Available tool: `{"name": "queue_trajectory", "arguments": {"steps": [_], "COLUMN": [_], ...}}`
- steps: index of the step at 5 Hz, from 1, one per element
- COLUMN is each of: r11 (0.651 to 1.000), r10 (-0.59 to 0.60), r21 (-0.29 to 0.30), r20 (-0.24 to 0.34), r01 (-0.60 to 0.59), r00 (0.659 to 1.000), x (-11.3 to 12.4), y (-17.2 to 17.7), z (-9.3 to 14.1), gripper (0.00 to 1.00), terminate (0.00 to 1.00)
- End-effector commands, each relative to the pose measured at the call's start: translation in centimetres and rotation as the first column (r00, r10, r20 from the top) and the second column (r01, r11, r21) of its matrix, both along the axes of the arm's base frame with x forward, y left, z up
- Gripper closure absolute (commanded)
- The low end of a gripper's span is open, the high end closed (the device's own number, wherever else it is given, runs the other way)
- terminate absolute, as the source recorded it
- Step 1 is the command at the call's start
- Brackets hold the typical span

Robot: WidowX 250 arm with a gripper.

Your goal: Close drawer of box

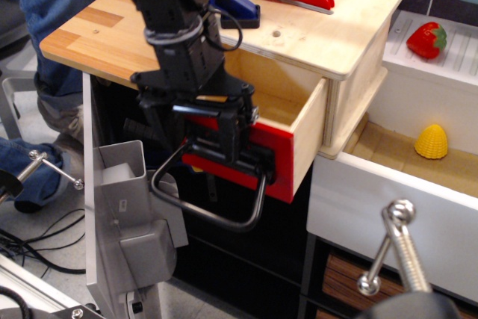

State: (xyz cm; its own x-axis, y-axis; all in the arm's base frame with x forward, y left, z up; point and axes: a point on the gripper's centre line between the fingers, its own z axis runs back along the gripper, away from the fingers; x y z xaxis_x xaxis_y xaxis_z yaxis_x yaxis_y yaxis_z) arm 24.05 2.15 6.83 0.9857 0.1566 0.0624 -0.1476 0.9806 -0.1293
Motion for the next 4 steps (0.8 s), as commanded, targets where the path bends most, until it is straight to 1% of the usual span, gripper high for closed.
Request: {"name": "queue_trajectory", "arguments": {"steps": [1, 2, 3, 4], "r11": [0.999, 0.999, 0.998, 0.997], "r10": [-0.025, -0.012, -0.012, -0.022], "r21": [0.038, 0.051, 0.061, 0.075], "r20": [0.152, 0.167, 0.147, 0.153], "r01": [0.019, 0.004, 0.003, 0.01], "r00": [0.988, 0.986, 0.989, 0.988], "x": [5.3, 7.2, 8.4, 8.1], "y": [1.7, 2.3, 2.1, 2.1], "z": [2.4, 2.6, 2.4, 2.2], "gripper": [0.0, 0.0, 0.0, 0.0], "terminate": [0.0, 0.0, 0.0, 1.0]}}
